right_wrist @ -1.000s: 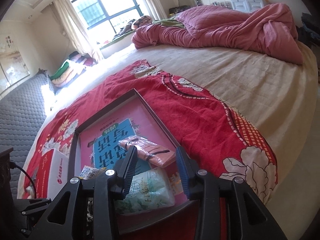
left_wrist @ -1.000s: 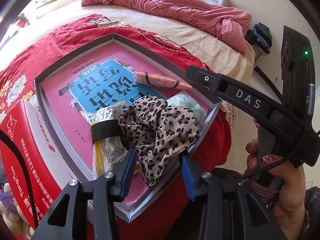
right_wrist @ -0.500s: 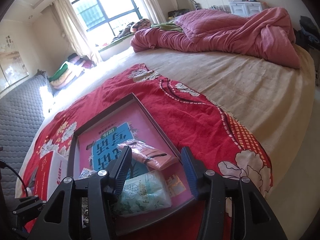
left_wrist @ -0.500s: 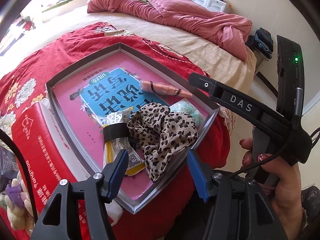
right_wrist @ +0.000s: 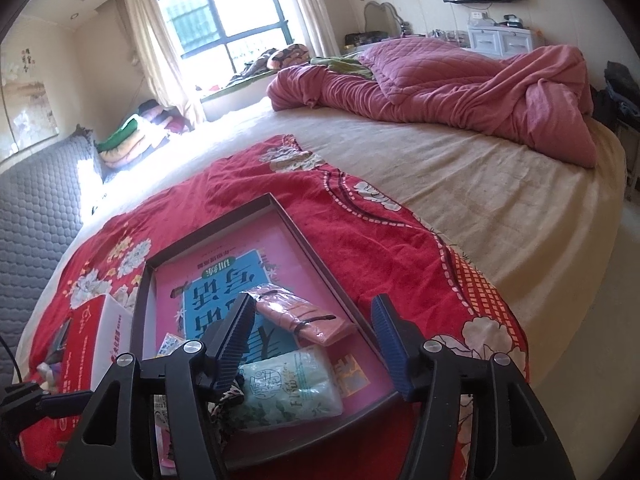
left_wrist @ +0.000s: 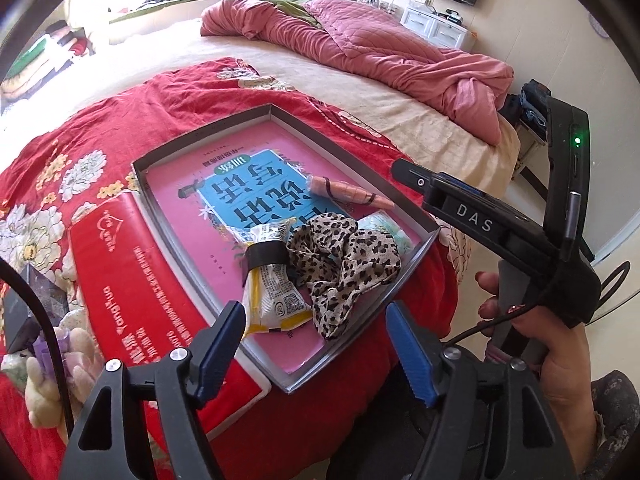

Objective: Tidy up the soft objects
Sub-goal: 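Release the pink roll in the tray with the right tool while the left tool releases the scarf, then move both open tools back over the pile of soft items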

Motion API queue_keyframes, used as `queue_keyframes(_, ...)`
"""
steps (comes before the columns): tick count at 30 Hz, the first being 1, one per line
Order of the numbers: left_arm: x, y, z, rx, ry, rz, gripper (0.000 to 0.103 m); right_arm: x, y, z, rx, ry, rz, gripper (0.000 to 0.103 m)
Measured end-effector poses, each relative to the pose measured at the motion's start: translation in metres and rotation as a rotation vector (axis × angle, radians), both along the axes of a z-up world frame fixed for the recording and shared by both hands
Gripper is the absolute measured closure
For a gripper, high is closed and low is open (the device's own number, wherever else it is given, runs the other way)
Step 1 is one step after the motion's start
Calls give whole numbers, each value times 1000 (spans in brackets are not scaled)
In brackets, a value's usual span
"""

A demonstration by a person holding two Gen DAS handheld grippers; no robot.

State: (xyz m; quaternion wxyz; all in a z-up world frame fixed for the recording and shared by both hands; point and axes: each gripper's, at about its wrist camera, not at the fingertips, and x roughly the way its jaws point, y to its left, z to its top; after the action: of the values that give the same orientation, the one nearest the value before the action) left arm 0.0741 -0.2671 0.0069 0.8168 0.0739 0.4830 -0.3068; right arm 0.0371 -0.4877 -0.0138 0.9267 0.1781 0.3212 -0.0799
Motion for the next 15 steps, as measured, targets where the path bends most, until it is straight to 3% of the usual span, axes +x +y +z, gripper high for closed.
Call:
queue_keyframes(4, -3, 7, 8, -3, -17, 18, 24, -2, 5, 8, -16, -13, 3, 30)
queue_keyframes(15, -10, 39, 17, -34, -14, 95, 22, -12, 22, 29, -48, -63, 2, 26)
